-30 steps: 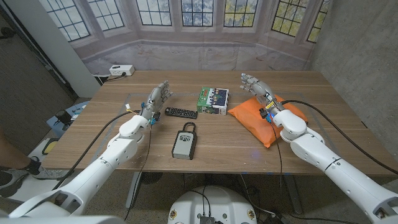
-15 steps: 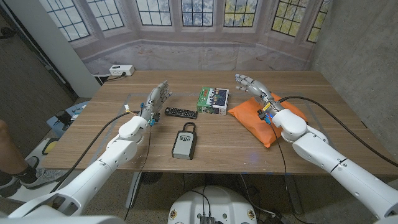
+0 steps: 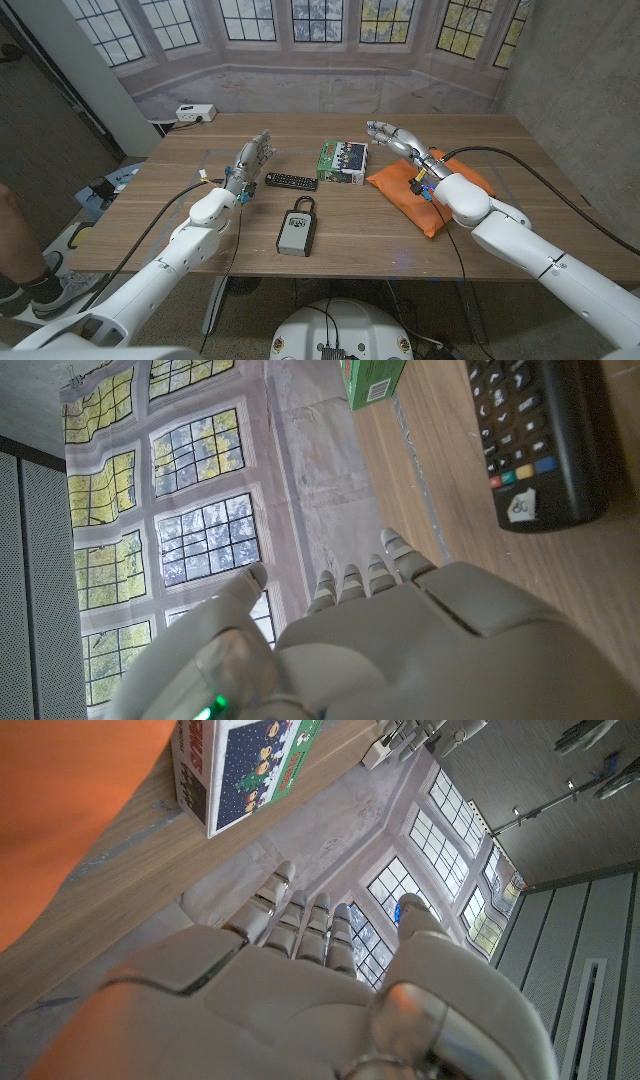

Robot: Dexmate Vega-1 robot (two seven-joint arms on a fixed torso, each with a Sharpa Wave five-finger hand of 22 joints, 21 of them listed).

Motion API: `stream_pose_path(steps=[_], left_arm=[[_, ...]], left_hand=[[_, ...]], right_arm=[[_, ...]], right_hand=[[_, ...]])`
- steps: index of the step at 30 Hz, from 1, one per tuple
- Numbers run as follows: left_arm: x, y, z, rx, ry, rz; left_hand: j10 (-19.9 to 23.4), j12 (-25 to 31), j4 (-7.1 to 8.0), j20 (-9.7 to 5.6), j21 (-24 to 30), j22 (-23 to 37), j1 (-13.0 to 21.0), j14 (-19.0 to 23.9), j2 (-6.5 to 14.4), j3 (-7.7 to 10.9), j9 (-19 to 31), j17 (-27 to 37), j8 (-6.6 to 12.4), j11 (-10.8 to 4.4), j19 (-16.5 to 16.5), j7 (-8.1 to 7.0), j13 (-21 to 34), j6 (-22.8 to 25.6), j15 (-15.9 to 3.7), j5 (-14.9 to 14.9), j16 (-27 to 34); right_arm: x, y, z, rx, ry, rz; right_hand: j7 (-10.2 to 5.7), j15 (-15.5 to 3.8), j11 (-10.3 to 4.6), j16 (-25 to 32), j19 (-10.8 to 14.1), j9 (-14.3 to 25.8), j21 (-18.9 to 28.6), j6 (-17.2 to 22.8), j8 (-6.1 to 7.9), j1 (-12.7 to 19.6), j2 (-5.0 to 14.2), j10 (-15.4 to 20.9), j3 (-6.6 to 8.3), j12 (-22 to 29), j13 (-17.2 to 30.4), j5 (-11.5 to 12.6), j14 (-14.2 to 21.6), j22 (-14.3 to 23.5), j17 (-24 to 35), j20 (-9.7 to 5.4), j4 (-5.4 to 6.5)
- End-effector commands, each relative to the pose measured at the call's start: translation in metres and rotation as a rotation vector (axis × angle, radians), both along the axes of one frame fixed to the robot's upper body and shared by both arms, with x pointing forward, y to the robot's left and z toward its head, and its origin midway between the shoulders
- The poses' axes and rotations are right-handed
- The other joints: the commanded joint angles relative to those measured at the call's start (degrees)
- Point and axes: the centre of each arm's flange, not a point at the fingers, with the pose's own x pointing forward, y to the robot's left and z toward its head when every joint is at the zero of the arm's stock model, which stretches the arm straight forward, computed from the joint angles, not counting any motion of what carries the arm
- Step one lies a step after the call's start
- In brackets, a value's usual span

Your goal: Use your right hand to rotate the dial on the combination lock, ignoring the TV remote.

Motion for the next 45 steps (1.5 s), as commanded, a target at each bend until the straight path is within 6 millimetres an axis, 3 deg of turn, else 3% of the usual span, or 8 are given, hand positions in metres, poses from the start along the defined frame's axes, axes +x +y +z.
stream_pose_path(steps=[1,5,14,25,29,45], left_arm=[[-0.008,0.004,-0.002,-0.002,-0.013,0.011],[-0.010,0.004,-0.002,-0.006,-0.019,0.011],[-0.013,0.006,-0.003,-0.008,-0.026,0.013],[-0.011,0.005,-0.003,-0.003,-0.027,0.002],[-0.010,0.004,-0.003,0.000,-0.025,-0.004],[-0.009,0.004,-0.006,0.013,-0.018,-0.013]], left_hand=[[0.03,0.22,-0.42,0.06,-0.07,0.14,0.63,0.04,-0.18,0.13,0.25,0.09,0.08,0.57,0.57,0.23,0.15,-0.41,0.57,-0.11,-0.08],[0.01,0.21,-0.55,0.10,-0.10,0.14,0.69,0.00,-0.19,0.20,0.25,0.07,0.07,0.60,0.55,0.17,0.15,-0.43,0.60,-0.12,-0.10],[-0.05,0.19,-0.89,0.13,-0.14,0.14,0.84,-0.06,-0.24,0.34,0.25,0.05,0.11,0.62,0.54,0.00,0.14,-0.36,0.69,-0.13,-0.13],[-0.15,0.17,-1.31,0.11,-0.19,0.14,1.01,-0.09,-0.30,0.52,0.26,0.03,0.10,0.68,0.54,-0.07,0.14,-0.38,0.67,-0.13,-0.14],[-0.22,0.15,-1.48,0.14,-0.20,0.14,1.08,-0.07,-0.29,0.59,0.26,0.02,0.09,0.69,0.55,-0.17,0.14,-0.40,0.67,-0.13,-0.13],[-0.18,0.18,-2.14,0.19,-0.24,0.14,1.46,-0.07,-0.17,0.88,0.27,-0.01,0.10,0.86,0.58,-0.15,0.14,-0.41,0.72,-0.05,-0.13]], right_arm=[[-0.016,0.013,0.001,-0.118,-0.052,-0.035],[-0.021,0.017,-0.001,-0.151,-0.062,-0.041],[-0.031,0.028,-0.005,-0.225,-0.085,-0.079],[-0.043,0.039,-0.009,-0.306,-0.098,-0.142],[-0.048,0.042,-0.010,-0.327,-0.111,-0.172],[-0.064,0.065,-0.024,-0.451,-0.130,-0.217]], right_hand=[[0.30,-2.08,-0.50,0.63,-0.14,0.18,-0.06,-0.61,-0.29,0.67,-0.10,0.29,0.15,0.24,0.13,0.52,0.24,0.09,0.13,-2.18,-0.52],[0.55,-1.86,-0.45,0.75,-0.14,0.16,-0.06,-2.89,-0.92,0.64,-0.16,0.46,0.04,0.26,0.10,0.55,0.32,0.09,0.02,-2.12,-0.64],[0.97,-1.74,-0.09,0.83,-0.18,0.15,-0.07,-4.18,-0.98,0.61,-0.31,1.00,-0.10,0.40,0.06,0.55,0.36,0.08,-0.11,-2.00,-0.79],[1.43,-1.63,0.05,0.90,-0.18,0.14,-0.07,-4.18,-0.67,0.56,-0.56,1.76,-0.28,0.61,0.03,0.53,0.50,0.08,-0.22,-1.75,-0.93],[1.81,-1.61,0.90,1.09,-0.05,0.14,-0.03,-4.02,-0.44,0.56,-0.73,2.81,-0.40,0.91,0.00,0.53,0.98,0.06,-0.34,-1.80,-1.08],[2.44,-1.76,0.80,1.61,0.38,0.11,0.05,-3.66,-0.04,0.67,-0.84,5.60,-0.62,1.43,-0.11,0.56,2.44,0.05,-0.59,-1.83,-1.40]])
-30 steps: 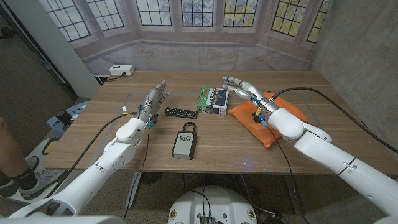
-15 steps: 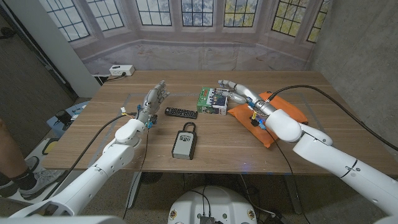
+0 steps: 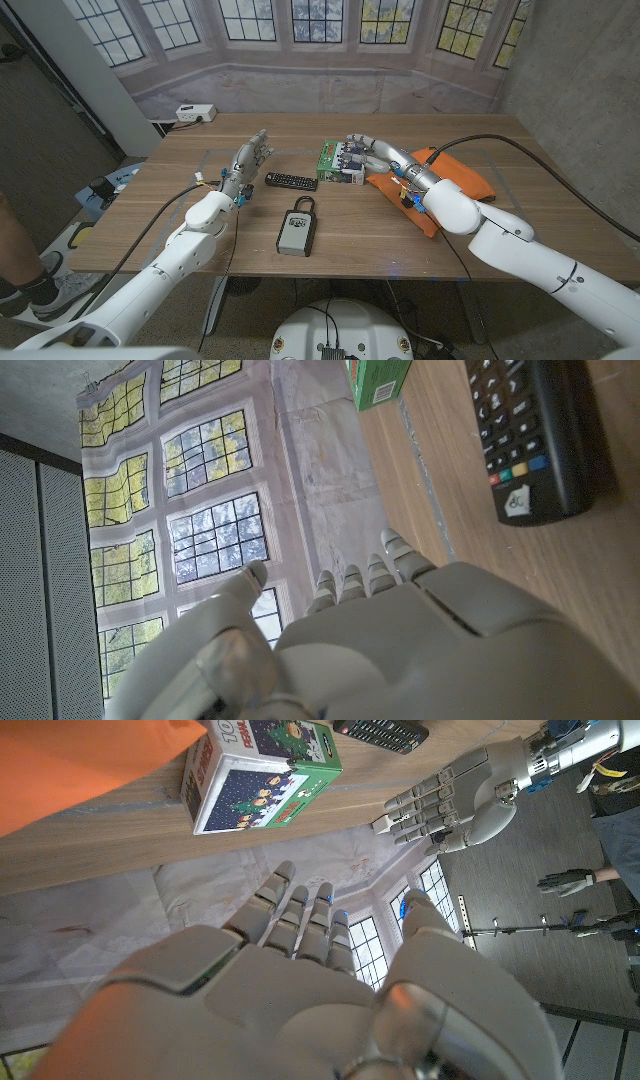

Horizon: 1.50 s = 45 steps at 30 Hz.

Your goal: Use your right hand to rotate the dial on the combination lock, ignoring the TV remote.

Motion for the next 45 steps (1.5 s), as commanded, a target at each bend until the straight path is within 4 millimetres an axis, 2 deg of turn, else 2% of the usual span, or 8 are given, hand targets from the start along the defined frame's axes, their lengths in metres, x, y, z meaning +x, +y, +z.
stream_pose_path(steps=[1,12,24,45], left_arm=[[0.000,0.000,-0.002,0.008,0.004,-0.008],[0.000,0.000,-0.003,0.012,0.000,-0.015],[-0.002,-0.002,-0.007,0.013,0.001,-0.016],[0.000,-0.006,-0.006,0.029,-0.022,-0.024]], left_hand=[[0.15,0.19,-0.36,0.22,-0.04,0.15,0.63,-0.03,0.04,0.19,0.27,-0.02,0.10,0.59,0.54,-0.14,0.15,-0.42,0.77,-0.04,-0.11],[0.15,0.21,-0.83,0.21,-0.06,0.15,0.90,-0.04,0.12,0.38,0.28,-0.03,0.12,0.48,0.57,-0.12,0.15,-0.38,0.79,0.00,-0.11],[0.29,0.28,-1.22,0.22,-0.07,0.16,1.12,0.06,0.18,0.55,0.29,-0.03,0.15,0.53,0.59,-0.08,0.17,-0.31,0.81,0.02,-0.08],[0.31,0.30,-1.40,0.26,-0.07,0.18,1.11,0.12,0.21,0.67,0.31,0.06,0.15,0.52,0.65,-0.10,0.19,-0.30,0.78,0.01,-0.02]], right_arm=[[-0.014,0.018,-0.012,-0.099,-0.023,-0.050],[-0.027,0.037,-0.023,-0.209,-0.094,-0.134],[-0.033,0.045,-0.037,-0.241,-0.059,-0.116],[-0.041,0.057,-0.055,-0.292,-0.046,-0.078]], right_hand=[[0.59,-1.66,-0.11,0.35,0.40,0.12,0.05,0.50,0.43,0.15,-0.29,0.91,0.02,0.34,0.07,0.38,0.64,0.19,-0.07,-1.85,-0.31],[0.57,-1.54,0.16,0.29,0.52,0.12,0.04,1.19,0.71,0.18,-0.26,0.73,-0.06,0.00,0.04,0.39,0.58,0.18,-0.14,-2.11,-0.38],[0.63,-1.45,-0.15,0.25,0.66,0.13,0.04,1.66,0.82,0.10,-0.33,0.51,-0.23,-0.31,0.01,0.38,0.57,0.17,-0.21,-1.99,-0.42],[-0.31,-1.96,-0.58,0.28,0.90,0.14,0.05,3.23,1.24,0.43,-0.33,0.59,-0.26,-0.52,-0.01,0.44,0.96,0.16,-0.39,-2.03,-0.71]])
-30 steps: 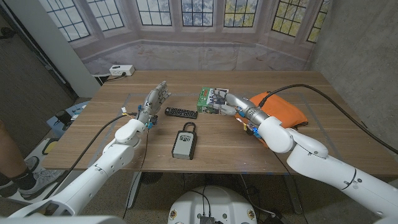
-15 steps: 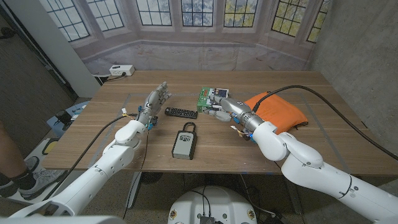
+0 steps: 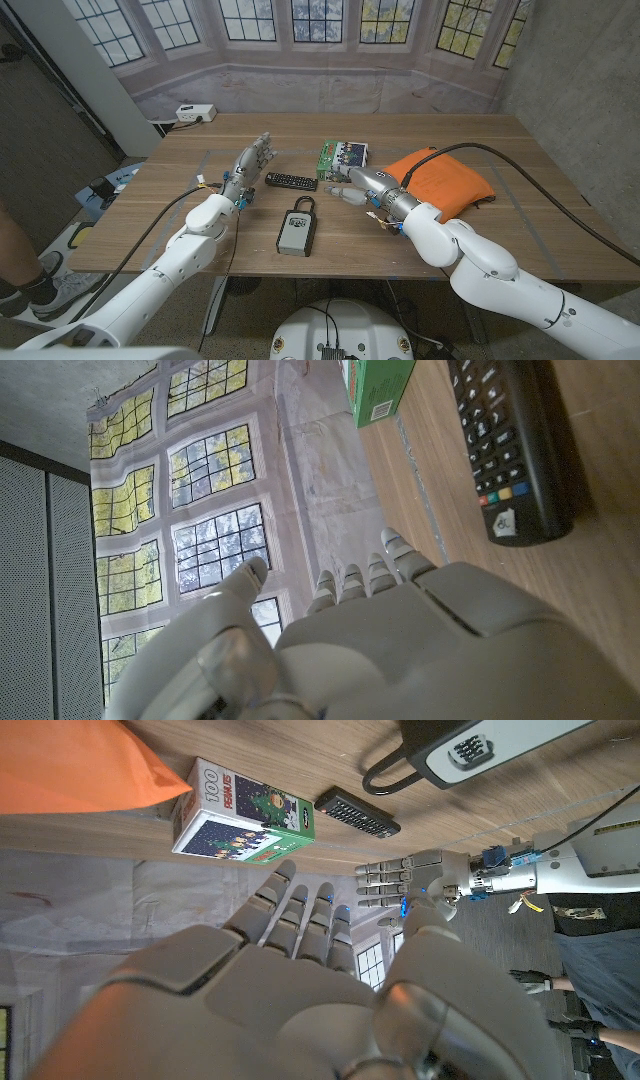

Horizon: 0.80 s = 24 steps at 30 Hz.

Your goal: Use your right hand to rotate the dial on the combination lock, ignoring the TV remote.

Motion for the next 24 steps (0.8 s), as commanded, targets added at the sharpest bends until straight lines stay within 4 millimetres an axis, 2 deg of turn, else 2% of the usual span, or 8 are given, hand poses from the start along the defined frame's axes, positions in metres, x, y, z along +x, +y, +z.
stream_pose_path(steps=[1,10,24], left_arm=[[0.001,-0.001,0.001,0.007,-0.019,0.002],[0.001,0.001,-0.006,-0.004,-0.022,0.003],[-0.001,0.000,-0.017,-0.013,-0.021,0.005]], left_hand=[[-0.02,0.30,-0.48,0.09,-0.07,0.18,0.52,-0.09,0.08,0.20,0.32,0.06,0.16,0.22,0.48,-0.08,0.19,-0.29,0.35,0.01,-0.01],[0.03,0.32,-0.51,0.04,-0.05,0.19,0.49,-0.05,0.09,0.23,0.32,0.10,0.19,0.20,0.57,-0.01,0.19,-0.19,0.35,0.00,0.01],[-0.02,0.31,-0.59,0.04,-0.06,0.19,0.47,-0.03,0.11,0.28,0.33,0.12,0.20,0.18,0.59,-0.02,0.20,-0.13,0.33,-0.01,0.02]], right_arm=[[-0.005,0.009,-0.011,-0.030,0.003,0.019],[-0.007,0.017,-0.018,-0.053,0.011,0.020],[-0.006,0.025,-0.025,-0.087,-0.022,0.016]], right_hand=[[-0.10,-2.14,-0.39,0.30,0.40,0.14,0.05,0.57,0.36,0.45,-0.32,0.18,0.07,-0.08,-0.04,0.23,0.81,0.15,0.14,-1.95,-0.40],[-0.45,-2.29,-0.65,0.41,0.51,0.15,0.04,2.10,0.76,0.62,-0.23,0.55,0.08,-0.04,-0.04,0.24,1.24,0.15,0.08,-1.97,-0.48],[-0.77,-1.96,-0.43,0.95,1.13,0.17,0.16,2.58,0.62,0.94,-0.13,1.70,0.10,0.22,-0.02,0.28,2.89,0.13,0.01,-1.70,-0.61]])
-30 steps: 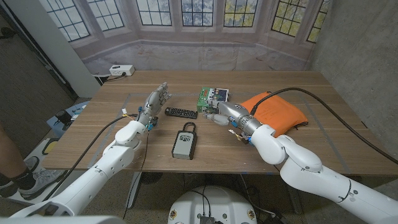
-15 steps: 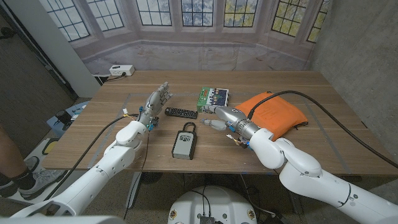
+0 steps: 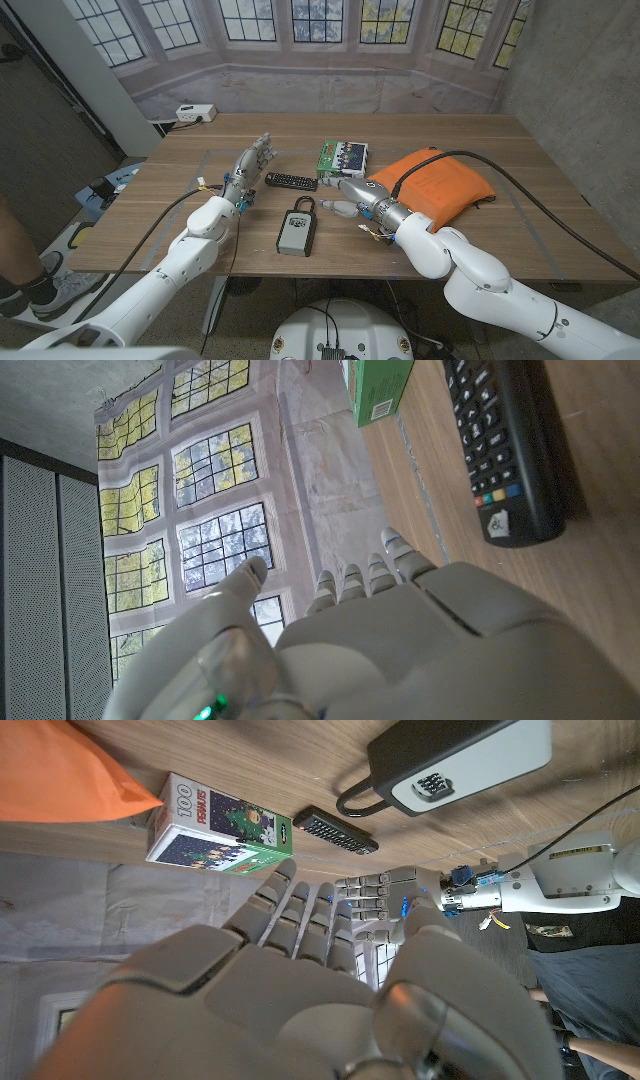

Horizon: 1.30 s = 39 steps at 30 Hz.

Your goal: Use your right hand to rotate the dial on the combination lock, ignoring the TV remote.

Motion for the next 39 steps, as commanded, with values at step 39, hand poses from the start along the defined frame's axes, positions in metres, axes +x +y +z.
stream_pose_path(steps=[39], left_arm=[[0.002,-0.023,-0.015,-0.033,-0.026,-0.018]], left_hand=[[-0.24,0.24,-0.44,0.04,-0.13,0.20,0.47,-0.21,0.29,0.30,0.34,0.15,0.14,0.54,0.39,0.16,0.22,-0.21,0.77,0.01,0.00]], right_arm=[[-0.011,0.036,-0.025,-0.102,0.033,0.076]], right_hand=[[-2.13,-3.18,-2.71,0.51,0.32,0.23,-0.23,0.58,-0.58,2.08,-0.14,4.07,-0.08,0.16,-0.06,0.22,2.50,0.15,-0.24,-2.50,-0.38]])
